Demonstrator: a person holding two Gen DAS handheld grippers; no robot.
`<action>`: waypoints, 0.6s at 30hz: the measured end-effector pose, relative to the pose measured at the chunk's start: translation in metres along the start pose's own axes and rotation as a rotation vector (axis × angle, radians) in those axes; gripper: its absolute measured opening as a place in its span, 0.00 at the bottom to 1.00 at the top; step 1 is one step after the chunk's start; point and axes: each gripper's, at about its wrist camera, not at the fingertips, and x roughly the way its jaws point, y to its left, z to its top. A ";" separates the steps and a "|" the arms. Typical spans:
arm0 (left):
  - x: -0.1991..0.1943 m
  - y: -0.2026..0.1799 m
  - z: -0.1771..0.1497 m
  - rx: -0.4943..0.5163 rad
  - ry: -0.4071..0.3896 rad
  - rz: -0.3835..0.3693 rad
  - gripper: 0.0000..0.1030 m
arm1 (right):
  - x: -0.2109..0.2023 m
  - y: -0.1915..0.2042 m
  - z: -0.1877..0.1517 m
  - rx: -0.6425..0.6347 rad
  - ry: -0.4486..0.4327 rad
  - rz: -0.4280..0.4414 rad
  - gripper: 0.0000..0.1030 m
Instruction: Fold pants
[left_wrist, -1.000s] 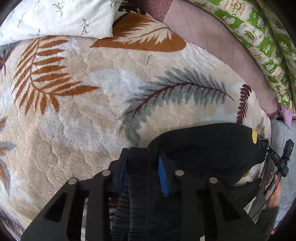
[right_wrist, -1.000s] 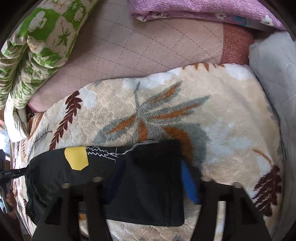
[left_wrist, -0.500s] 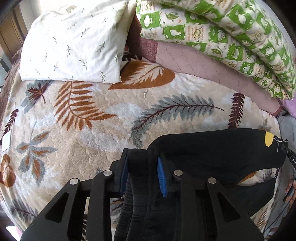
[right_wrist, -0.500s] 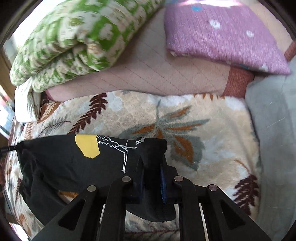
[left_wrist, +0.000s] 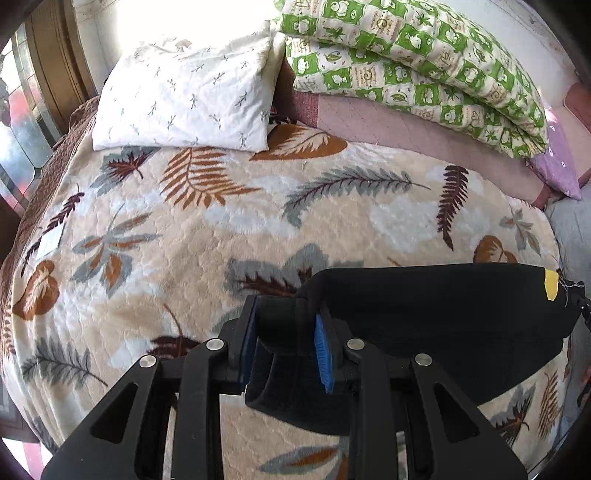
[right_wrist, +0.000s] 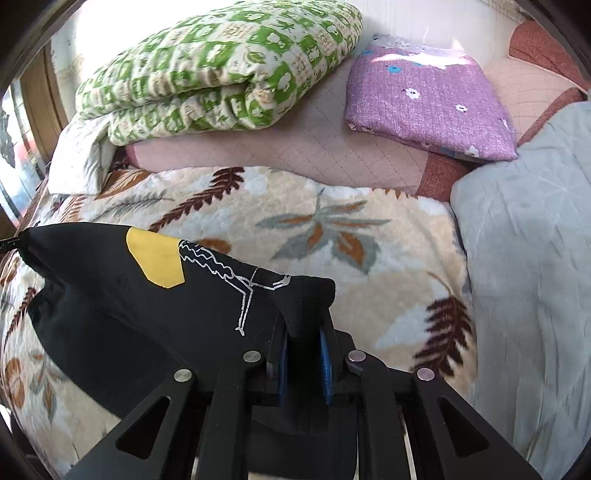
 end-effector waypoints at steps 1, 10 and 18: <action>0.001 0.002 -0.010 -0.001 0.008 -0.004 0.25 | -0.004 0.002 -0.010 -0.004 -0.003 0.001 0.13; 0.007 0.014 -0.088 0.057 0.101 -0.016 0.25 | -0.027 0.014 -0.085 -0.003 0.035 0.013 0.15; 0.007 0.018 -0.120 0.169 0.189 0.005 0.27 | -0.065 0.011 -0.130 0.071 0.014 -0.028 0.29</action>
